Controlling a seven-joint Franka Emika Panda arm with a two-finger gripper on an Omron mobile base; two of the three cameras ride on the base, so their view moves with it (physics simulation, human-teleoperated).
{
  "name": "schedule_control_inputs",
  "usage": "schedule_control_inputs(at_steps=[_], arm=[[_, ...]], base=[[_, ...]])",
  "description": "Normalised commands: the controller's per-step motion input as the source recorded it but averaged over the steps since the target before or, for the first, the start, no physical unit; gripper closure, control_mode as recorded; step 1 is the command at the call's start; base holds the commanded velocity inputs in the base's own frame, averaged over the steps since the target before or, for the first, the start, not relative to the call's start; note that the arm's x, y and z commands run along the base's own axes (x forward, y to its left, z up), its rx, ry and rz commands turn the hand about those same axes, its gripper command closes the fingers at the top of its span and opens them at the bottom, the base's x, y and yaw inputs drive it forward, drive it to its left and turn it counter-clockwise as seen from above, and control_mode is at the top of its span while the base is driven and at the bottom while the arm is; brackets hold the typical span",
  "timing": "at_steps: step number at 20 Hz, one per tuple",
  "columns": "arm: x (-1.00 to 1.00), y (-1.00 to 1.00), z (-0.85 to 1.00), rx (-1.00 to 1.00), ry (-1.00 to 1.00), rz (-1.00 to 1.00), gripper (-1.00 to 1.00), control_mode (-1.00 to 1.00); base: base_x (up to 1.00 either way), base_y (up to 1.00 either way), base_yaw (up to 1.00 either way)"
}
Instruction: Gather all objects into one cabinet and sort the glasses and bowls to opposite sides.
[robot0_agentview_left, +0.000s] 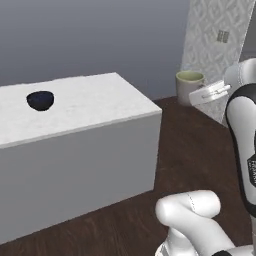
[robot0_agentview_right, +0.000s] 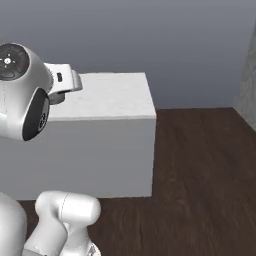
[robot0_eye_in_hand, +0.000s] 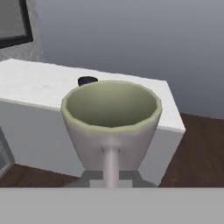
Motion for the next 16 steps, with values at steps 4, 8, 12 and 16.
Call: schedule_control_inputs(at_steps=[4, 8, 12, 16], arm=[[0.0, 0.0, 0.0, 0.0, 0.0, 0.0, 1.0, 1.0], [0.0, 0.0, 0.0, 0.0, 0.0, 0.0, 1.0, 1.0], [0.0, 0.0, 0.0, 0.0, 0.0, 0.0, 1.0, 1.0], [0.0, 0.0, 0.0, 0.0, 0.0, 0.0, 1.0, 1.0]], base=[[-0.26, -0.73, -0.68], [-0.21, -0.74, -0.69], [-0.26, -0.81, -0.66], [-0.14, -0.85, -0.66]])
